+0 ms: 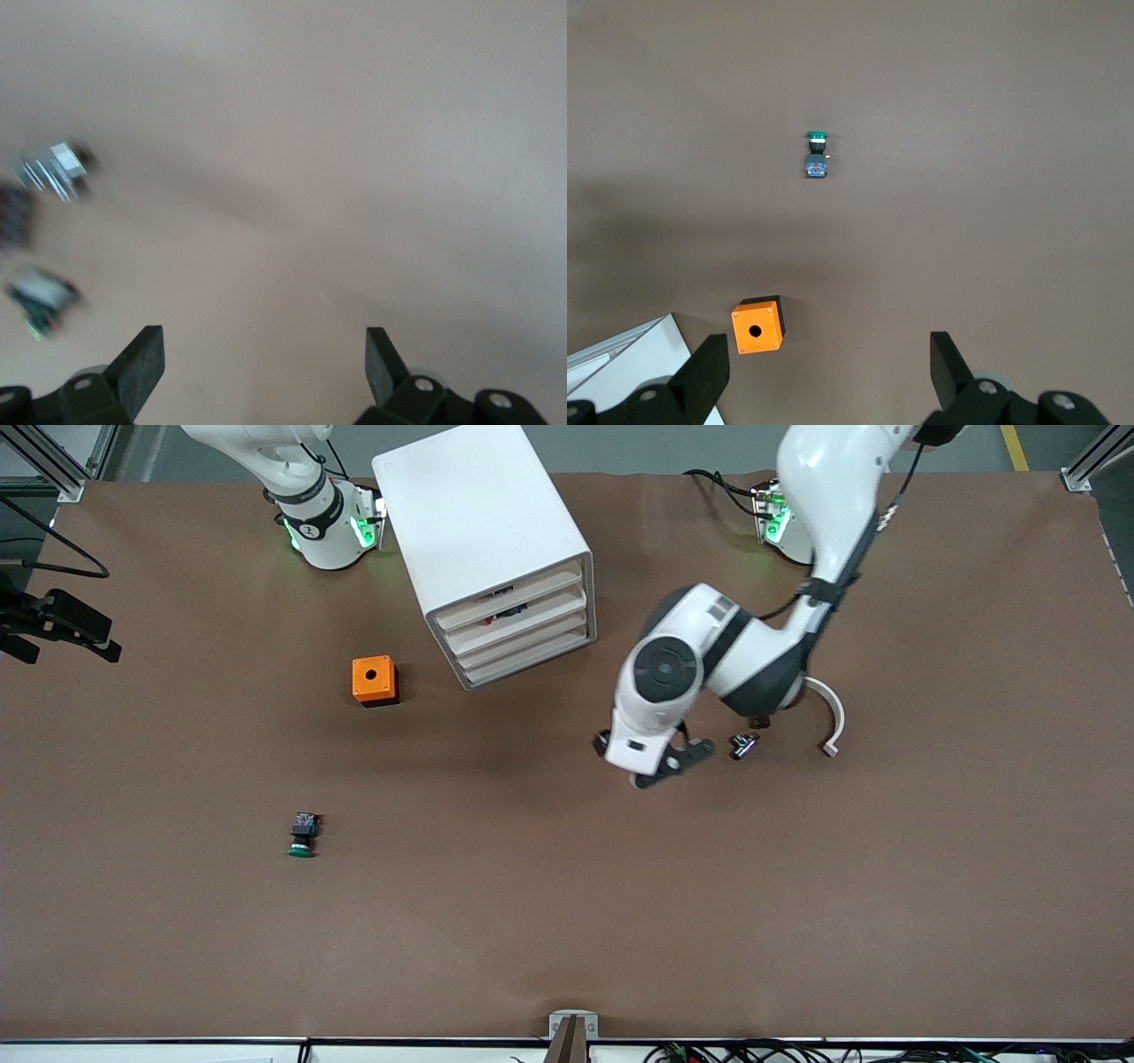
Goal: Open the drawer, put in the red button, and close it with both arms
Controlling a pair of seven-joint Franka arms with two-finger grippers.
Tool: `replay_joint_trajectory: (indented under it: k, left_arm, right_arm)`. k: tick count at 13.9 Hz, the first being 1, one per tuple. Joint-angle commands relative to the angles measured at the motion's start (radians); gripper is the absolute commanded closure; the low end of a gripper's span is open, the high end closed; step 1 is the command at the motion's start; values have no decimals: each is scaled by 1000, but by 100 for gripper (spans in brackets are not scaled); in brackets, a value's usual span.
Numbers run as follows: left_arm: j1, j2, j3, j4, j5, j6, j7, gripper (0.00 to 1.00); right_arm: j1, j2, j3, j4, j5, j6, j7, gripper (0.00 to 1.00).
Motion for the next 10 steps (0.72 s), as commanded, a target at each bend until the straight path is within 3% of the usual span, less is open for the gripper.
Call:
replay_joint_trajectory:
  k: [1,4,8,10]
  left_arm:
    - [93,-82,-5,-15,34,-74,132,0]
    - [212,-130,-14,-19,142,-123,296,0]
    - [306,-220,-11,-16,150,-134,587,0]
    - [364,-283,-8,-12,141,-206,730,0]
  right_arm:
    - [-17,-4,8,8,8,-4,-18,0]
    - [-14,-4,8,11,3,-5,-19,0]
    - [-14,-4,8,13,2,-2,-19,0]
    - [-12,-4,10,13,2,-1,-19,0]
